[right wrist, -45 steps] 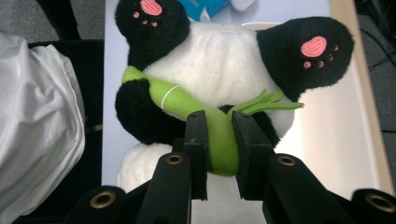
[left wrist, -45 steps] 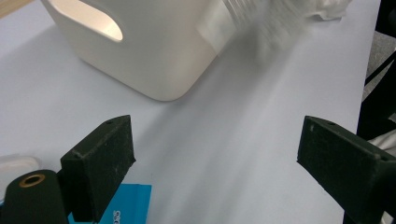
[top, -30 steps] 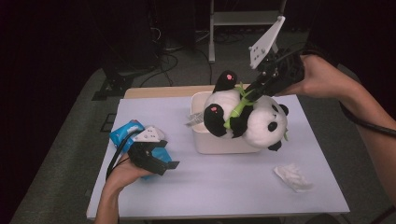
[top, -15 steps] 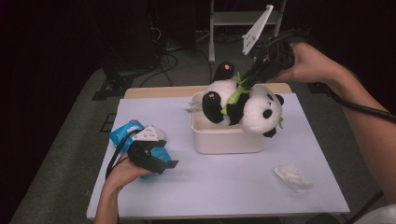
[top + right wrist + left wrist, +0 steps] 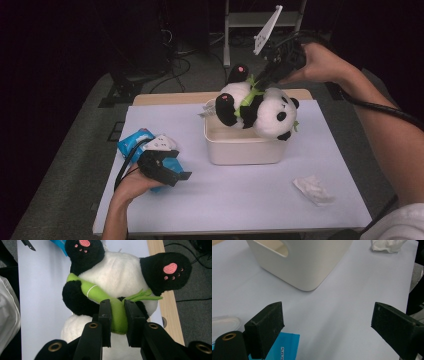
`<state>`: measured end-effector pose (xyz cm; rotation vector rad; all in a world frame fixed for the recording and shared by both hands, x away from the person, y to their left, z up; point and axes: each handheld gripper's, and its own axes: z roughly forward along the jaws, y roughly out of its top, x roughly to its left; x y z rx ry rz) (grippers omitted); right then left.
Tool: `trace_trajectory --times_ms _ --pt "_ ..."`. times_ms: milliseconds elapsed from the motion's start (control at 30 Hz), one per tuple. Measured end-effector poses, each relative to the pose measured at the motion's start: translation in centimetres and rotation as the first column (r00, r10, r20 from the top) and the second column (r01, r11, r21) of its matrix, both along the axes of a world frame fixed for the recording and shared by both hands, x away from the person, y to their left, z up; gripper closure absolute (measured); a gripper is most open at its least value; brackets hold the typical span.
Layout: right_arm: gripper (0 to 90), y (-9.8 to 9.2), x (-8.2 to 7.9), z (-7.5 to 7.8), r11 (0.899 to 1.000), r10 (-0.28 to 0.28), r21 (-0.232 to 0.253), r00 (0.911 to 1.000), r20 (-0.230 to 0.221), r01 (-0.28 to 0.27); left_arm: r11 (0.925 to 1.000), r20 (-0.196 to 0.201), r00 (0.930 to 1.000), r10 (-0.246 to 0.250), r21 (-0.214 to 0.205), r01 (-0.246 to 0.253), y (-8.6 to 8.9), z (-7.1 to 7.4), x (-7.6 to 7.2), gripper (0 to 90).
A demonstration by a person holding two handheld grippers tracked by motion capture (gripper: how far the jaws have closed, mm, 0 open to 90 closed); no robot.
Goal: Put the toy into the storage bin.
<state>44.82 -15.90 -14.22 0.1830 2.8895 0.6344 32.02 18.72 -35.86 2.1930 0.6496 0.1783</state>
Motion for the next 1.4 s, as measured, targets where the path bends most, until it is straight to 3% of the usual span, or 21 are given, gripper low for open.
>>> trace_trajectory --times_ms 500,900,1400 --pt "76.4 0.7 2.3 -2.1 1.000 -0.009 -0.017 0.9996 -0.027 0.009 1.0000 -0.004 1.0000 -0.001 0.002 0.001 0.0 -0.1 0.0 9.7" --pt "76.3 1.1 3.0 -4.5 1.000 -0.011 -0.026 0.9986 -0.053 0.010 0.9999 -0.005 0.9999 -0.012 0.001 0.012 -0.5 -0.1 0.1 9.7" --pt "76.2 1.7 3.7 -4.7 0.998 -0.027 -0.050 0.9978 -0.061 0.024 0.9999 -0.008 0.9999 -0.013 -0.009 0.013 -0.5 -0.1 0.2 9.7"
